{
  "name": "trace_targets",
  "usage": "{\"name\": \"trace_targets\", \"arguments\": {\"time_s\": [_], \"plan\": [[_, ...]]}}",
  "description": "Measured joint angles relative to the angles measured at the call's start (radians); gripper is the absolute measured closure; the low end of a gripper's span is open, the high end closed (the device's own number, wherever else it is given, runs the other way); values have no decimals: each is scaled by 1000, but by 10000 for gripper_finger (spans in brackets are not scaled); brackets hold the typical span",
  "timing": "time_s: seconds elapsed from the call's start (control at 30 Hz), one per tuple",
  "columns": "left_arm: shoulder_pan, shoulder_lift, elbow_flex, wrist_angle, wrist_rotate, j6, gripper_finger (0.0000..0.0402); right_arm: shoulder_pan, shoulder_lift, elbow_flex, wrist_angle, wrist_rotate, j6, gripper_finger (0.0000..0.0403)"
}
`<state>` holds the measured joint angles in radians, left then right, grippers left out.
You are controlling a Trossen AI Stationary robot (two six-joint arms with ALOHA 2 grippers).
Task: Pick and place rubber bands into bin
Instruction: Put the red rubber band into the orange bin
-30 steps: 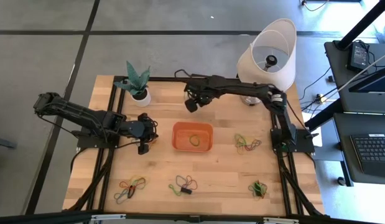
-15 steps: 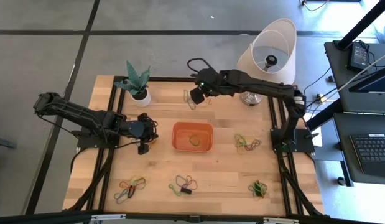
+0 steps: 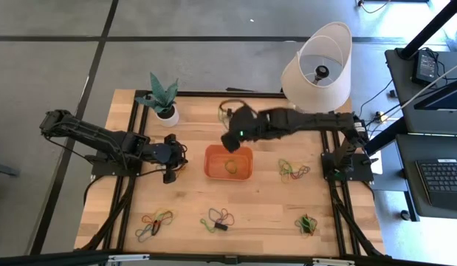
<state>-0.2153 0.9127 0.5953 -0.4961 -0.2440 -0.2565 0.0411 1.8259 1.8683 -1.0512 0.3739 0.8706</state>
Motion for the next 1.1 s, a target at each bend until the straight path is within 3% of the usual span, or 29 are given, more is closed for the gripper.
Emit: {"name": "trace_targets", "arguments": {"time_s": [0.23,0.47,1.1], "plan": [[0,0,0,0,2,57,398,125,12,1,1,88,145,403],[0,0,0,1,3,124,398,151,127,1,59,85,230,403],[0,0,0,0,33,129,399,66,409,1,96,-234,333,403]]}}
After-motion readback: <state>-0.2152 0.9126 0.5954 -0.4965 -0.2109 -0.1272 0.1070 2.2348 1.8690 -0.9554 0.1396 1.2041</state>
